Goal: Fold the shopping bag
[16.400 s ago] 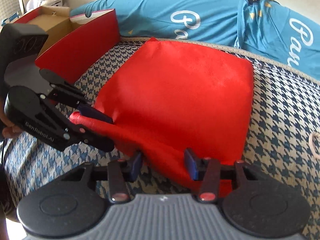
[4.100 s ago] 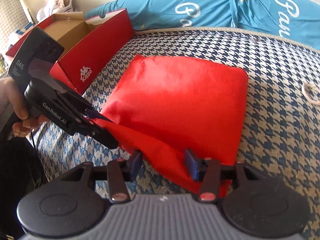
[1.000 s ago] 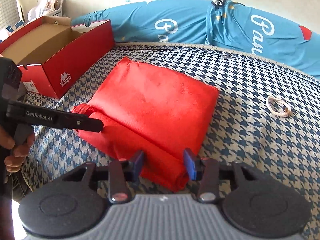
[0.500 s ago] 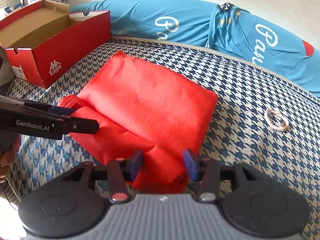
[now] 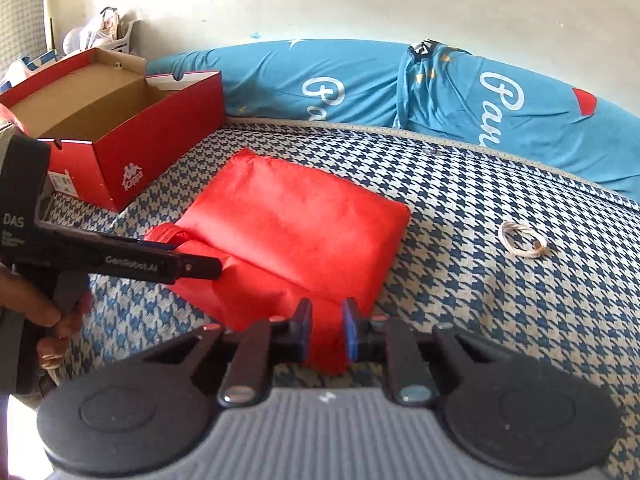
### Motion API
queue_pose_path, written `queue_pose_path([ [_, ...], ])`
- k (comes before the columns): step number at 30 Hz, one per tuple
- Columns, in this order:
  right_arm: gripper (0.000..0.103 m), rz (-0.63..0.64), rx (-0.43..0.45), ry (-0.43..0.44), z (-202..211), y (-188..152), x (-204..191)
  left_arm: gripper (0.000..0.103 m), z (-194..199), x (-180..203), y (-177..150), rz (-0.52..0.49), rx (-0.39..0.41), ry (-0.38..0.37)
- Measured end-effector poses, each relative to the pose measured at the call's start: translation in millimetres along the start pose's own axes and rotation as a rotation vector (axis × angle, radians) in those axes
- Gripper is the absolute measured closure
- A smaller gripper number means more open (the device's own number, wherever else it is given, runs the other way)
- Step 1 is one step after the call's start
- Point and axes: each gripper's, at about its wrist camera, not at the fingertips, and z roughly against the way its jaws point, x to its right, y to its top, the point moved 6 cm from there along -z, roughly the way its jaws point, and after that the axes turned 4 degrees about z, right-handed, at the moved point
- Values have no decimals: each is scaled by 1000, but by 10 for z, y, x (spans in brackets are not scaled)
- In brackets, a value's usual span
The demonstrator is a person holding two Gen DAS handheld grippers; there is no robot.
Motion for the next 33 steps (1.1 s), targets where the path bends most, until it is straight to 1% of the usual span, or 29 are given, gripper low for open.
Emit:
queue_pose_path([
  [4, 88, 33, -31, 6, -106, -13, -85, 42, -3, 3, -9, 2, 0, -1],
  [9, 88, 3, -53, -2, -258, -2, -37, 42, -3, 0, -19, -4, -3, -12],
  [14, 89, 4, -85, -5, -411, -30, 7, 42, -7, -7, -10, -25, -14, -35],
  [20, 89, -23, -111, 17, -539, -60, 74, 42, -20, 21, 31, -106, -52, -69],
  [22, 89, -22, -116, 27, -559, -64, 90, 34, -29, 78, 24, -192, -81, -92],
  [24, 89, -20, -120, 35, -566, -64, 97, 31, -38, 140, -1, -286, -106, -109],
  [25, 89, -17, -121, 39, -569, -63, 99, 27, -43, 189, -40, -366, -119, -110],
  [26, 89, -14, -122, 42, -571, -61, 100, 25, -48, 239, -78, -447, -132, -109],
  [27, 89, -10, -123, 45, -574, -59, 102, 24, -66, 312, -153, -575, -151, -100],
  [29, 89, -3, -125, 51, -578, -55, 105, 23, -74, 353, -198, -660, -162, -98],
  [33, 89, 10, -130, 64, -588, -47, 112, 22, -67, 353, -132, -680, -211, -147],
])
